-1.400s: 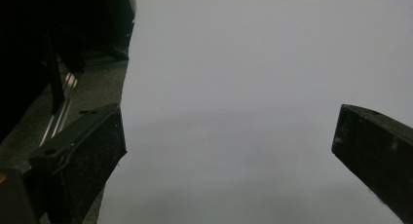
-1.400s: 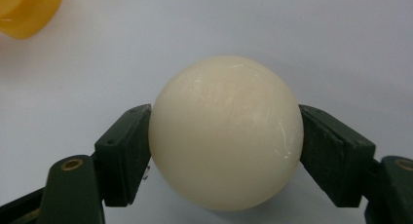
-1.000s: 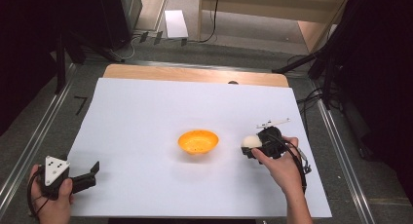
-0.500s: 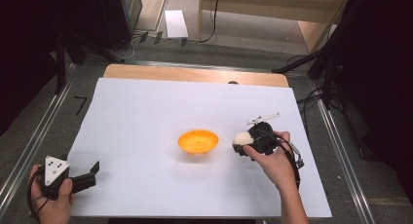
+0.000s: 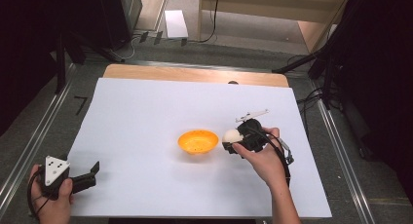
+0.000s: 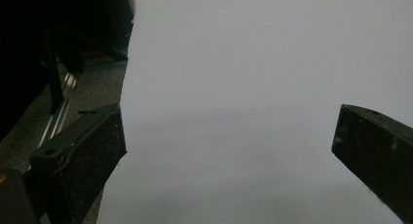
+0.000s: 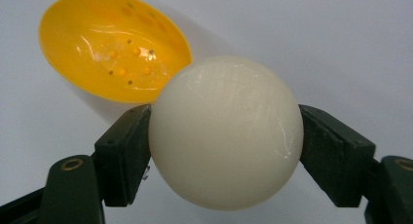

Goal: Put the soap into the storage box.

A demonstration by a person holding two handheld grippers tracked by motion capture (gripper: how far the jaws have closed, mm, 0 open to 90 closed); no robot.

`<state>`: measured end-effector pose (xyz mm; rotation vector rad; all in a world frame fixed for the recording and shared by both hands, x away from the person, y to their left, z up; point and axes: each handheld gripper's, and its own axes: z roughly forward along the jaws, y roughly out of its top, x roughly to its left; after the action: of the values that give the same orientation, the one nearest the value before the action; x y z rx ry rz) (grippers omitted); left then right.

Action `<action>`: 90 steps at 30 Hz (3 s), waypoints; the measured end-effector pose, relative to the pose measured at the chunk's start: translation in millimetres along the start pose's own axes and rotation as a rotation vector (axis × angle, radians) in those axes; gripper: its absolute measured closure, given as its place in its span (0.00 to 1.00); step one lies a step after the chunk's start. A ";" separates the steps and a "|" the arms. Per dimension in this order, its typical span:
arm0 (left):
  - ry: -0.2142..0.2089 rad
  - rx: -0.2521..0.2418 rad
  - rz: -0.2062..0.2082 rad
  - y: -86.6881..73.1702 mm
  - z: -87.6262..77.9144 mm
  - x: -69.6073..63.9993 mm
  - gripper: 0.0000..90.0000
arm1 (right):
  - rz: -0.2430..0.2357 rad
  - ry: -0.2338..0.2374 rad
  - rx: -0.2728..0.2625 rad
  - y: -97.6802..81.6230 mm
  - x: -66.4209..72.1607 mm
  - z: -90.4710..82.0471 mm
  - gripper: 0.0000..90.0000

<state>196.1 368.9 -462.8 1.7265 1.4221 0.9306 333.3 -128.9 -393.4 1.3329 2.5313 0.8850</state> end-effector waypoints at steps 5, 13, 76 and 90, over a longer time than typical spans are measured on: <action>-0.001 0.000 0.000 0.0 0.0 0.0 0.00 | -0.003 0.004 0.002 5.4 7.1 1.6 0.28; -0.001 0.001 0.001 0.0 -0.1 -0.1 0.00 | -0.022 0.015 0.001 13.1 17.8 5.9 0.28; -0.007 -0.001 -0.003 -0.1 -0.4 0.5 0.00 | -0.092 0.050 0.045 42.1 67.5 57.5 0.28; -0.006 -0.001 0.000 0.0 -0.2 0.3 0.00 | -0.086 0.053 0.060 38.7 68.9 65.5 0.28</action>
<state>195.9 369.2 -462.7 1.7277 1.4174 0.9257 344.9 -29.3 -415.6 1.2215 2.6530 0.8457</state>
